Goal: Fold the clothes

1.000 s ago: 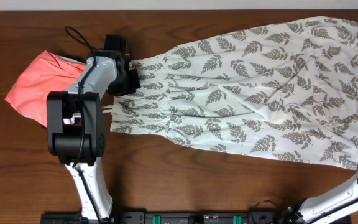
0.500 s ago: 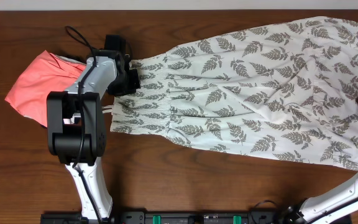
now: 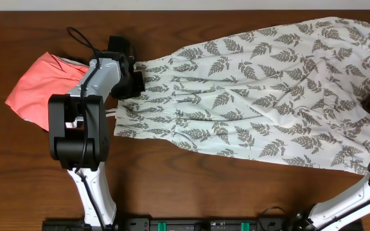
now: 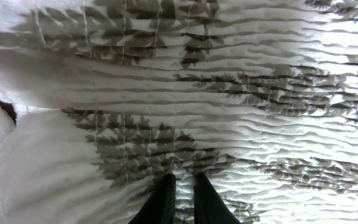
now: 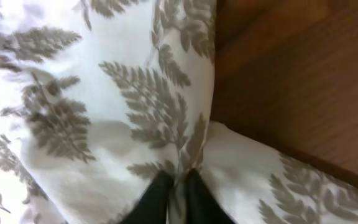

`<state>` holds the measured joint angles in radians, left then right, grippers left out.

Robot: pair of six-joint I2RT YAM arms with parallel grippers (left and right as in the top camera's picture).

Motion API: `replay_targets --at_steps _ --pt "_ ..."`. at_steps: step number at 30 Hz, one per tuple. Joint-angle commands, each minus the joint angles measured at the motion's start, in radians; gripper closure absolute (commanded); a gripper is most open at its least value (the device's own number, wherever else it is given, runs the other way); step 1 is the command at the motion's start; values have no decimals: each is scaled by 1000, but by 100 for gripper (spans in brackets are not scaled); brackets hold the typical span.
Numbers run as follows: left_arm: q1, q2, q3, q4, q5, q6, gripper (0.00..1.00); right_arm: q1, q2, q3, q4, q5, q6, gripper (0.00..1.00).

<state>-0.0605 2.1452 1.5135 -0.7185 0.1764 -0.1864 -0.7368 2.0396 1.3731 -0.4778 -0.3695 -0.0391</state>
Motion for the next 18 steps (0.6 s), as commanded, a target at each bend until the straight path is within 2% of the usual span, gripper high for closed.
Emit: replay_targets --at_steps 1,4,9,12,16,18 --pt "2 92 -58 -40 -27 2 87 27 -2 3 29 -140 17 93" --pt "2 92 -58 -40 -27 2 87 71 -16 16 53 -265 35 96" --pt "2 92 -58 -40 -27 2 87 188 -19 18 24 -292 1 93" --pt "2 92 -58 -40 -27 2 87 280 -19 18 -2 -262 -71 87" --pt "2 92 -58 -41 -27 2 87 348 -19 18 4 -118 -51 70" --pt "2 92 -58 -45 -27 2 88 352 -19 18 7 -64 -20 69"
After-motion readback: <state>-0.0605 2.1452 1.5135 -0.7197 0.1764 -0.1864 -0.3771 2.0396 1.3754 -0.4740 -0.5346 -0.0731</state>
